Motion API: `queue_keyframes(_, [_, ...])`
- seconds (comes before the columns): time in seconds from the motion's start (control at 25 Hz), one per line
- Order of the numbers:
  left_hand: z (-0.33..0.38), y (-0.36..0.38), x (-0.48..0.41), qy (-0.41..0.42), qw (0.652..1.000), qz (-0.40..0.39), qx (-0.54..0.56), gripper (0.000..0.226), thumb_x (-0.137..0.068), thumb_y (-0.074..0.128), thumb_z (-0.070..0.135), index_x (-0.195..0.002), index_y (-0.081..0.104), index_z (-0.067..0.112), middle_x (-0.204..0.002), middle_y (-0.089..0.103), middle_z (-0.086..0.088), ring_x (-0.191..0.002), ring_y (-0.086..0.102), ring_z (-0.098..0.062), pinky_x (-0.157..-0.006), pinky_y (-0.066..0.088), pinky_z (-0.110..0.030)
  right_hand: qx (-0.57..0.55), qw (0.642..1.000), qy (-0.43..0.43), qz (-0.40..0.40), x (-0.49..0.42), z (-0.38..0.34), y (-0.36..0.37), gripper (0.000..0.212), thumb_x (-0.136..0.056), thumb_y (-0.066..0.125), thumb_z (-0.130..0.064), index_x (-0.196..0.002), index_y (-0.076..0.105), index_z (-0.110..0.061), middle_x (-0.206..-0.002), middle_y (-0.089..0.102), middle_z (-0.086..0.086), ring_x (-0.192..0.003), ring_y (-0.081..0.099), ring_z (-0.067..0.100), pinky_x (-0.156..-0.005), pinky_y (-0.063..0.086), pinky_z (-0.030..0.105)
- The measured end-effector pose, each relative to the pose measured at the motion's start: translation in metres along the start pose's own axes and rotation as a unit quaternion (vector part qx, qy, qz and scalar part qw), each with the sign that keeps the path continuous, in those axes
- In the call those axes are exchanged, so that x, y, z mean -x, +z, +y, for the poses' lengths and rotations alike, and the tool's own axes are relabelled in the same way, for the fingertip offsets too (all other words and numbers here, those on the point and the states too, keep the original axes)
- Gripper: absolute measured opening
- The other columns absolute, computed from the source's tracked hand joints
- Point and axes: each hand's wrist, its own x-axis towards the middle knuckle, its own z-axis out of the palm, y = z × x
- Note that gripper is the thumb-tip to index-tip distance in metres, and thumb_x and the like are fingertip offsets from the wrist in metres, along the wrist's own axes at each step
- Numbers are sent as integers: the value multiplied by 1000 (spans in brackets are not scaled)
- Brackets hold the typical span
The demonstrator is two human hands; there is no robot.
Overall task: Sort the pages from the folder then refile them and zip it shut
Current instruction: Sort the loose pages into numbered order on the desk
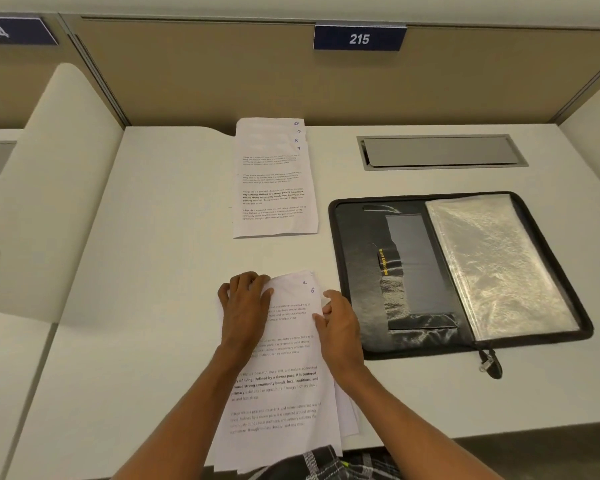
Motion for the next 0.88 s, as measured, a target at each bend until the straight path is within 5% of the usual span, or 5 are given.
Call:
queue_keyframes(0.2, [-2,0,-2,-2,1000,7,5,32,-104,46,29,-128,64,19,-127,58,2,-122,49,-22,-112,28,-46,-41,998,34,17,-8,-4,-5,11,-94,73,-11,-98,66,-17,-80,64,-4,-73,61,8,-65,49,16])
queue_keyframes(0.4, [-1,-10,-6,-19,999,27,32,37,-108,40,33,-137,59,21,-139,57,2,-133,46,-19,-116,24,-45,-53,997,11,58,-9,-11,-17,2,-98,69,-22,-96,70,-22,-86,70,-10,-78,66,6,-66,55,18])
queue_keyframes(0.6, [7,-42,-19,-123,979,70,144,44,-110,41,37,-149,48,19,-150,50,-3,-142,38,-22,-119,29,-43,-301,946,123,7,-35,-20,-40,4,-95,72,-19,-99,73,-19,-93,77,-1,-90,74,19,-81,64,38])
queue_keyframes(0.72, [10,-61,-27,-211,938,54,271,48,-110,38,47,-148,50,20,-132,65,-5,-123,59,-23,-110,43,-39,-420,884,205,1,-60,-28,-55,7,-95,72,-12,-102,71,-11,-100,78,9,-95,75,30,-83,64,46])
queue_keyframes(0.88, [7,-71,-39,-242,892,-25,382,24,-100,57,43,-107,74,28,-100,78,6,-95,73,-24,-92,59,-55,-439,868,228,43,-101,-43,-64,6,-95,72,-11,-100,70,-10,-103,77,10,-92,75,28,-74,65,42])
